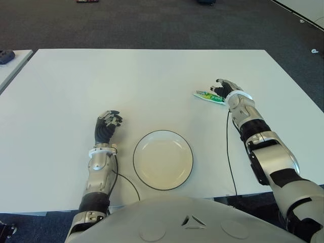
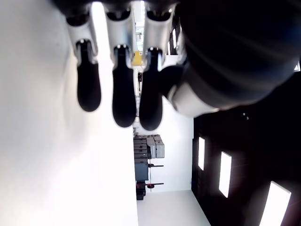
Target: Put the toothpaste on the table into the plate.
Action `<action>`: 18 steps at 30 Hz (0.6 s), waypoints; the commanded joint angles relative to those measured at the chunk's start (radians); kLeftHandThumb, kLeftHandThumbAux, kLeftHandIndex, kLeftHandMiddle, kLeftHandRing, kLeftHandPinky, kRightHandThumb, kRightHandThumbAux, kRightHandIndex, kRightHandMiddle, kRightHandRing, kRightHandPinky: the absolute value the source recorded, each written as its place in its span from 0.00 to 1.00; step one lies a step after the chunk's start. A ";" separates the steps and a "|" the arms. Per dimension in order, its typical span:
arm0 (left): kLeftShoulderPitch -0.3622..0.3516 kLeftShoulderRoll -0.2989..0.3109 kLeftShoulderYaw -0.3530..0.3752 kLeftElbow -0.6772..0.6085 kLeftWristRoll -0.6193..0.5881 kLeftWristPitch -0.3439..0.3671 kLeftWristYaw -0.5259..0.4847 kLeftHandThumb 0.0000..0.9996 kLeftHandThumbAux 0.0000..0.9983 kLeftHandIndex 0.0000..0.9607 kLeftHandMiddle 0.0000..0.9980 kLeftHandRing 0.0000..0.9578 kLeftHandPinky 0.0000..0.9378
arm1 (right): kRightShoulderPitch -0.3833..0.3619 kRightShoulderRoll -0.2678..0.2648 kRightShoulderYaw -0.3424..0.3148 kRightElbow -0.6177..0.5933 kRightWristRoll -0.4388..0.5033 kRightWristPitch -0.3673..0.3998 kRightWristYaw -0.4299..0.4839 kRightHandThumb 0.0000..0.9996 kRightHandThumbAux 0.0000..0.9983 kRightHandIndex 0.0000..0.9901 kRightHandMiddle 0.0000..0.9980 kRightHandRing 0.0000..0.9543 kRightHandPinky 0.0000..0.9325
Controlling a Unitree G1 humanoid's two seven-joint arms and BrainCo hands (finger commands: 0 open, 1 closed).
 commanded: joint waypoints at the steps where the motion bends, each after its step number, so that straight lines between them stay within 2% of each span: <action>1: 0.009 -0.001 0.001 0.006 0.006 0.013 0.016 0.70 0.72 0.45 0.55 0.57 0.55 | -0.068 0.015 0.040 0.150 -0.010 -0.045 -0.025 0.50 0.22 0.00 0.00 0.00 0.00; 8: 0.013 0.003 0.001 0.000 0.006 0.022 0.019 0.70 0.72 0.45 0.55 0.58 0.55 | -0.099 0.020 0.081 0.278 -0.013 -0.082 -0.068 0.49 0.22 0.00 0.00 0.00 0.00; 13: 0.016 0.006 0.002 -0.003 0.005 0.025 0.019 0.70 0.72 0.45 0.55 0.58 0.55 | -0.095 0.017 0.093 0.321 -0.006 -0.099 -0.093 0.49 0.22 0.00 0.00 0.00 0.00; 18: 0.023 0.007 0.006 -0.009 0.001 0.023 0.019 0.70 0.72 0.45 0.55 0.58 0.55 | -0.108 0.023 0.116 0.345 -0.014 -0.082 -0.074 0.49 0.22 0.00 0.00 0.00 0.00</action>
